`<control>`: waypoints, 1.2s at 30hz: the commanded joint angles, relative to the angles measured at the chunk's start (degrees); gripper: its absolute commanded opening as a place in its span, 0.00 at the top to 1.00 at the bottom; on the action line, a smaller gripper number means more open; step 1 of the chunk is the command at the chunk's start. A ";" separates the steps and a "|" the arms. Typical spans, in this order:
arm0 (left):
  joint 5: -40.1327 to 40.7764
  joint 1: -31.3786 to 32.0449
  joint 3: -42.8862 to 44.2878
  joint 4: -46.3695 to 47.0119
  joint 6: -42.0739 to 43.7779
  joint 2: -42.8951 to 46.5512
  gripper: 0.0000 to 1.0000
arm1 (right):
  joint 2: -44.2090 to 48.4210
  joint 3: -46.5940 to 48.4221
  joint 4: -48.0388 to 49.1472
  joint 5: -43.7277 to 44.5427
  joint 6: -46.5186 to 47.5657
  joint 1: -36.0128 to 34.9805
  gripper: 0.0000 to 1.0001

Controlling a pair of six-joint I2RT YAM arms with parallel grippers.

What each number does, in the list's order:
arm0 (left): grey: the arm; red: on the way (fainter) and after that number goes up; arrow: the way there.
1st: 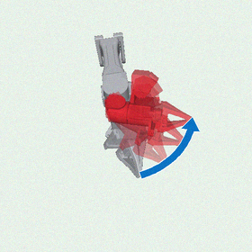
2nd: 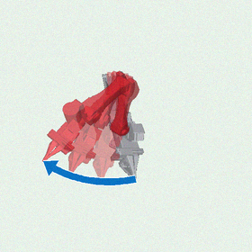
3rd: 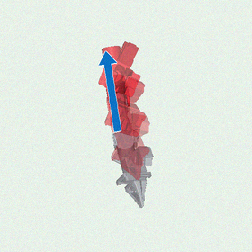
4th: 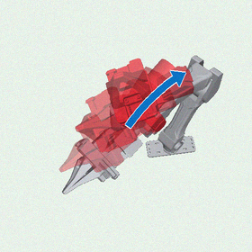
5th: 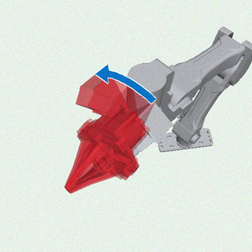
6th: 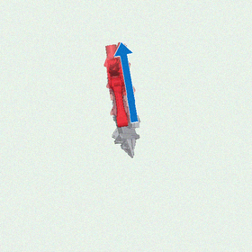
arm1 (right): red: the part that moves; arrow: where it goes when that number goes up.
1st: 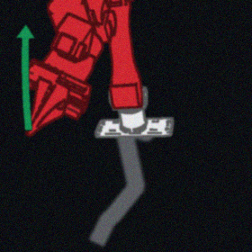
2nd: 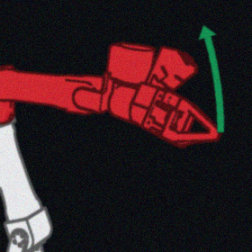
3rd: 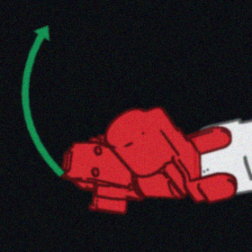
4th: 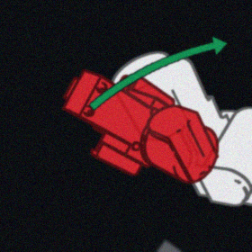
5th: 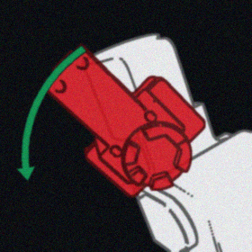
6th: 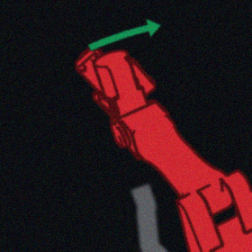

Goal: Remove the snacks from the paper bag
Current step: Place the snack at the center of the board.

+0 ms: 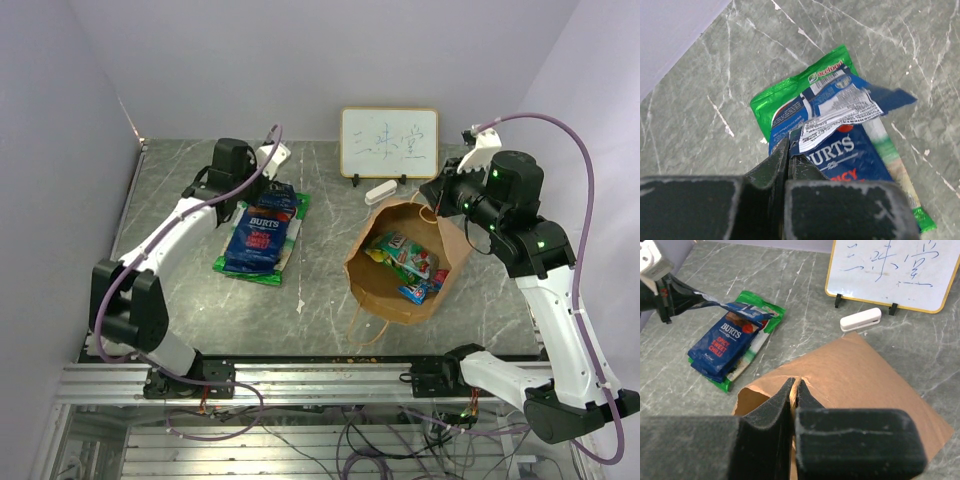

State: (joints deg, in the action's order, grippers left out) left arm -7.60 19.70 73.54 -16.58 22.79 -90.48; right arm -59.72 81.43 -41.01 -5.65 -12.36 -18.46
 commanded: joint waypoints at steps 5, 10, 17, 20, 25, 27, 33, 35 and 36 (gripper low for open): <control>-2.79 0.07 -8.09 -0.35 7.78 8.65 0.93 | -0.55 0.21 1.02 -1.85 1.22 -0.09 1.00; -1.46 1.82 -12.81 -4.10 12.19 10.79 0.93 | -0.53 -0.36 1.12 -2.42 1.24 -0.16 1.00; 2.05 4.67 -19.63 -4.92 12.92 13.19 0.80 | 0.19 -1.01 1.06 -1.63 1.68 -0.59 1.00; 3.19 5.42 -23.47 -2.35 12.29 14.20 0.75 | 0.15 -0.84 1.03 -1.19 2.06 -0.81 1.00; 5.19 6.11 -25.46 -2.80 12.12 14.44 0.70 | -0.03 -0.61 0.94 -1.14 2.33 -1.46 1.00; 5.98 6.09 -25.67 -3.52 11.52 14.85 0.70 | 0.03 -0.49 0.85 -0.75 2.49 -1.55 1.00; 5.37 6.14 -25.71 -4.96 8.88 15.48 0.62 | 0.14 -0.31 0.85 -0.09 3.07 -1.51 1.00; 3.85 5.91 -23.85 -6.85 6.31 15.92 0.54 | 0.38 -0.30 0.65 0.34 3.26 -1.56 1.00; 2.78 5.88 -22.97 -7.87 5.72 16.23 0.51 | 0.46 -0.30 0.64 0.50 3.30 -1.50 1.00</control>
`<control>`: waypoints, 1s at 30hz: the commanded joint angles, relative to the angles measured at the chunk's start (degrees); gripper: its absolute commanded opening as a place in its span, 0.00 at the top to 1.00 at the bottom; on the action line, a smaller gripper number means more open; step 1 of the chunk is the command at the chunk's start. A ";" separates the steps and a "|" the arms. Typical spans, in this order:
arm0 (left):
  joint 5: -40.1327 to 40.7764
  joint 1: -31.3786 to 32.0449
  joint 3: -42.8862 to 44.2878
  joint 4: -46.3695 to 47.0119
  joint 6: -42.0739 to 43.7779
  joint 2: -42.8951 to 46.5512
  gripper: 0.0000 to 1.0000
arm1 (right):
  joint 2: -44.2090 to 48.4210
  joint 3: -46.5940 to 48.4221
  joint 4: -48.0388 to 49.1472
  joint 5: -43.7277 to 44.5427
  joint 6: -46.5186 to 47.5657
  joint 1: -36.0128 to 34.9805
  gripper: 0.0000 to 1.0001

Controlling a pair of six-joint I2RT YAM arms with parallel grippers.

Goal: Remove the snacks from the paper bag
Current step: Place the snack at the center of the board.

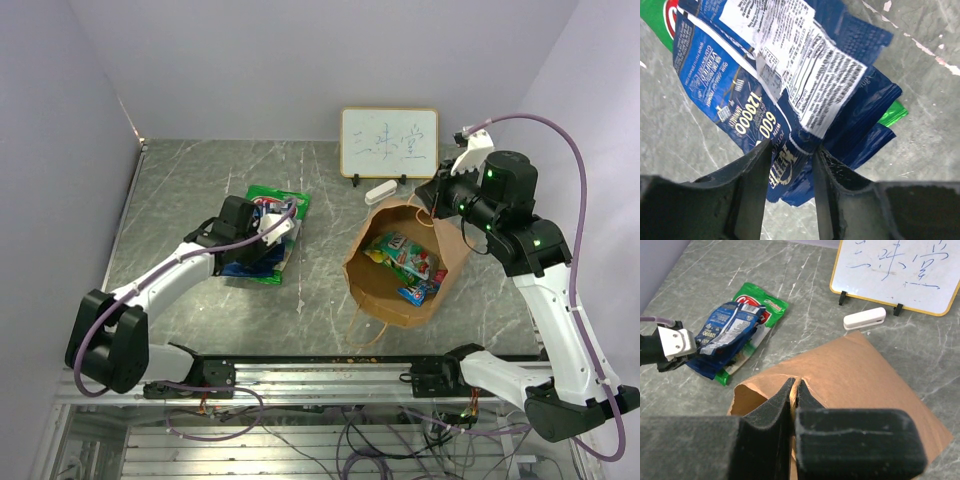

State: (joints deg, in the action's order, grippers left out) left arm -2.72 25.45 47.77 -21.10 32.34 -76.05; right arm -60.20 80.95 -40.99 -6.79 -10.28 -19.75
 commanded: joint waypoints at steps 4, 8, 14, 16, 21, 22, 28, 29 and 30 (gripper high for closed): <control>-7.72 0.12 6.48 -7.39 -5.90 3.58 0.35 | 0.96 0.00 0.71 1.70 1.23 -0.21 1.00; -12.08 -0.16 10.20 -8.94 -8.26 6.82 0.33 | 0.97 -0.07 0.74 1.79 1.32 -0.21 1.00; -19.75 -2.03 11.63 3.88 -21.51 4.17 0.38 | 0.40 0.56 0.52 0.76 1.08 -0.21 1.00; -21.25 -2.16 11.58 10.63 -27.08 0.38 0.44 | 0.33 0.49 0.60 0.62 0.90 -0.22 1.00; -20.44 -2.40 12.28 20.42 -35.62 -11.60 0.49 | 0.44 1.11 -0.11 0.22 0.78 -0.25 1.00; -20.67 -2.61 11.72 20.71 -35.70 -12.63 0.49 | 0.48 1.26 -0.20 0.23 0.75 -0.25 1.00; -19.89 -3.16 4.43 21.57 -36.55 -14.00 0.48 | 1.38 0.14 -0.03 0.63 0.10 -0.23 1.00; -19.28 -3.32 3.14 21.48 -36.68 -14.14 0.48 | 1.36 -0.03 0.06 0.56 0.01 -0.22 1.00; -18.36 -3.49 2.26 21.14 -36.90 -14.38 0.48 | 1.30 0.00 0.13 0.44 0.02 -0.28 1.00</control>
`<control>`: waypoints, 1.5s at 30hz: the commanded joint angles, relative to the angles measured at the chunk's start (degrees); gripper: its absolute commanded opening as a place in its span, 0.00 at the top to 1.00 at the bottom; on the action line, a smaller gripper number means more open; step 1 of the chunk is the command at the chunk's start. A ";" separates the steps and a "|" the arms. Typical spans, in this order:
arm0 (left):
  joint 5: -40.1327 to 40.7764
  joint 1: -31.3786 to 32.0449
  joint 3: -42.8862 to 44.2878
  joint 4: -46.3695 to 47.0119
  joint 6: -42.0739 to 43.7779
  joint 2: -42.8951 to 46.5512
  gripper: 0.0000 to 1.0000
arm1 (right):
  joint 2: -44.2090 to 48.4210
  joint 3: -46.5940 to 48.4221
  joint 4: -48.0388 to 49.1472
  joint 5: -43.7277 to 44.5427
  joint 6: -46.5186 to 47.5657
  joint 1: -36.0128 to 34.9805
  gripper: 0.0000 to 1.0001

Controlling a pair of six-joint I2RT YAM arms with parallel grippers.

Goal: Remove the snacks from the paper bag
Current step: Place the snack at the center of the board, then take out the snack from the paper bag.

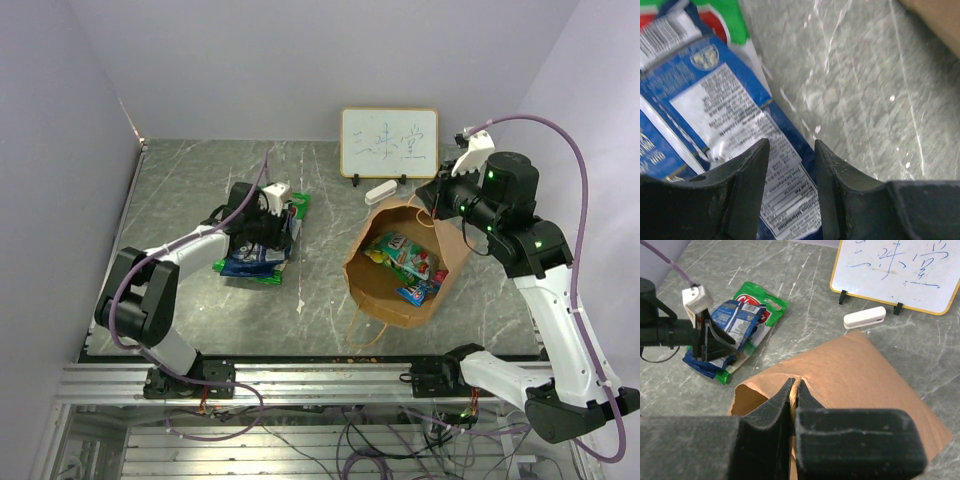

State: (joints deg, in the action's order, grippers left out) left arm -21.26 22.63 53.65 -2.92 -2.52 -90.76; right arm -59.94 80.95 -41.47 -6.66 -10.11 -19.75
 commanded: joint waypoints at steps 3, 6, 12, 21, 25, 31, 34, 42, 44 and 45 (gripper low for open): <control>1.47 -1.69 -5.15 1.55 -2.81 -1.69 0.48 | 0.41 0.34 0.62 -0.33 -0.17 -0.23 1.00; 1.73 -2.99 -5.48 0.72 -3.93 -3.25 0.50 | 0.18 0.12 0.83 -0.91 -0.23 -0.21 1.00; -0.38 -3.47 -2.59 -2.82 -4.67 0.46 0.48 | 0.31 -0.13 0.94 -1.28 -0.28 -0.24 1.00; -4.22 -2.44 -0.22 -0.78 -8.87 15.30 0.22 | 0.48 -0.42 0.88 -1.74 -0.24 -0.27 1.00; 3.00 7.96 0.36 5.25 -7.97 24.07 0.24 | 0.59 -0.48 1.04 -1.96 -0.35 -0.34 1.00; 16.64 31.26 -0.67 16.01 1.60 28.01 0.26 | 0.63 -0.33 0.78 -2.67 -0.78 -0.47 1.00; 20.93 40.97 4.37 11.48 10.30 22.88 0.26 | 0.36 -0.06 1.07 -2.45 -1.39 -0.47 1.00; 25.60 52.76 7.07 14.32 19.17 10.46 0.27 | 0.69 0.07 1.33 -2.32 -3.93 -0.47 1.00; 24.70 53.66 7.62 14.84 20.98 7.24 0.28 | 1.04 -0.22 1.23 -2.38 -4.21 -0.46 1.00; 24.42 54.18 8.03 15.23 22.05 5.61 0.28 | 0.99 -0.08 0.97 -2.48 -4.11 -0.47 1.00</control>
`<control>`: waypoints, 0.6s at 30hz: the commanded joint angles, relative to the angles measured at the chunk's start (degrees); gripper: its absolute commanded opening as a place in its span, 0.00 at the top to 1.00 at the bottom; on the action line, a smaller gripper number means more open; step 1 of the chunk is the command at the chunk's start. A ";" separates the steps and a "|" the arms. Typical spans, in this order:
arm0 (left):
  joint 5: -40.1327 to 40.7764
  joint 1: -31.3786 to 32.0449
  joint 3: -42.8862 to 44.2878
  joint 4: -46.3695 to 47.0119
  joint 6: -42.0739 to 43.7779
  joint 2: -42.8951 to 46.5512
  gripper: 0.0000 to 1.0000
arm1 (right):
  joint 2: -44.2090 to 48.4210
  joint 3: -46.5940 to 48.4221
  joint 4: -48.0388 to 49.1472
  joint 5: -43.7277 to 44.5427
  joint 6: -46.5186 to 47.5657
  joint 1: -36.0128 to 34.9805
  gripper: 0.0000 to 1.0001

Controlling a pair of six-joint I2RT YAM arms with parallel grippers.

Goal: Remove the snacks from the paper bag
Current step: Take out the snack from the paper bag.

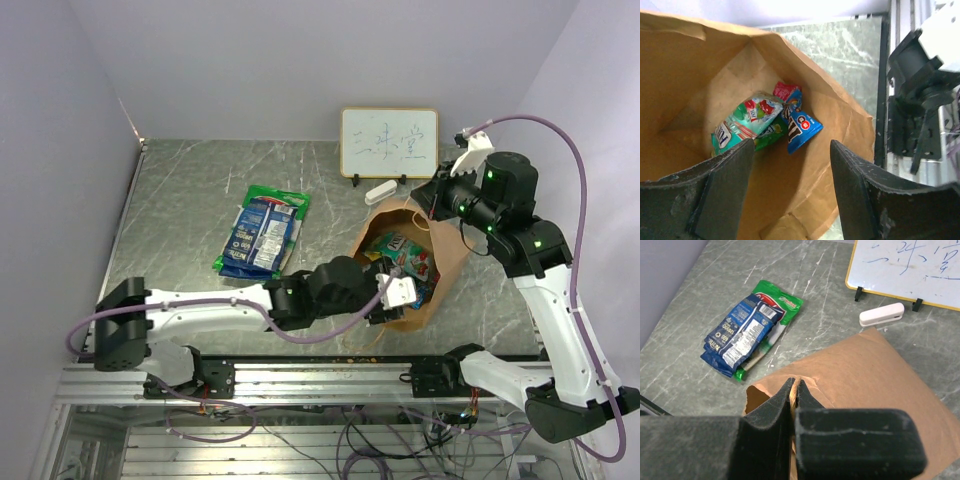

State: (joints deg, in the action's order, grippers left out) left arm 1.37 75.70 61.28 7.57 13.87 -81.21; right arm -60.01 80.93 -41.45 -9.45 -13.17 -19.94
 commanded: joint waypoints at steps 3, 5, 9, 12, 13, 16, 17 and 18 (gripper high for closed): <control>0.50 1.45 0.81 7.05 7.75 -9.08 0.28 | 0.42 0.99 -0.15 0.22 -0.41 -0.24 1.00; 0.27 1.46 2.10 6.92 9.21 -12.52 0.27 | -0.04 1.35 -0.43 0.15 -0.07 -0.29 1.00; 2.24 1.38 4.28 6.05 12.31 -17.94 0.24 | -0.41 1.25 -0.28 0.04 0.56 -0.30 1.00; 1.39 0.30 5.92 5.88 12.79 -20.73 0.23 | -0.72 1.81 -1.00 0.09 1.20 -0.28 1.00; 1.11 -0.04 6.64 5.76 12.62 -21.68 0.23 | -0.86 1.98 -1.20 0.07 1.29 -0.27 1.00; 0.57 -0.58 8.57 5.91 12.70 -24.09 0.23 | -0.77 1.60 -0.96 -0.45 1.18 -0.30 1.00; 0.15 -0.76 9.00 6.08 12.69 -24.78 0.22 | -0.69 1.33 -0.78 -0.52 0.99 -0.27 1.00; -0.54 -0.93 9.41 6.13 12.70 -25.64 0.22 | -0.64 1.12 -0.71 -0.49 0.85 -0.27 1.00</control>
State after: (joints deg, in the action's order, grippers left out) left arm 2.35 75.64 67.44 11.09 25.39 -104.84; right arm -60.84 81.36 -41.95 -9.85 -12.84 -19.97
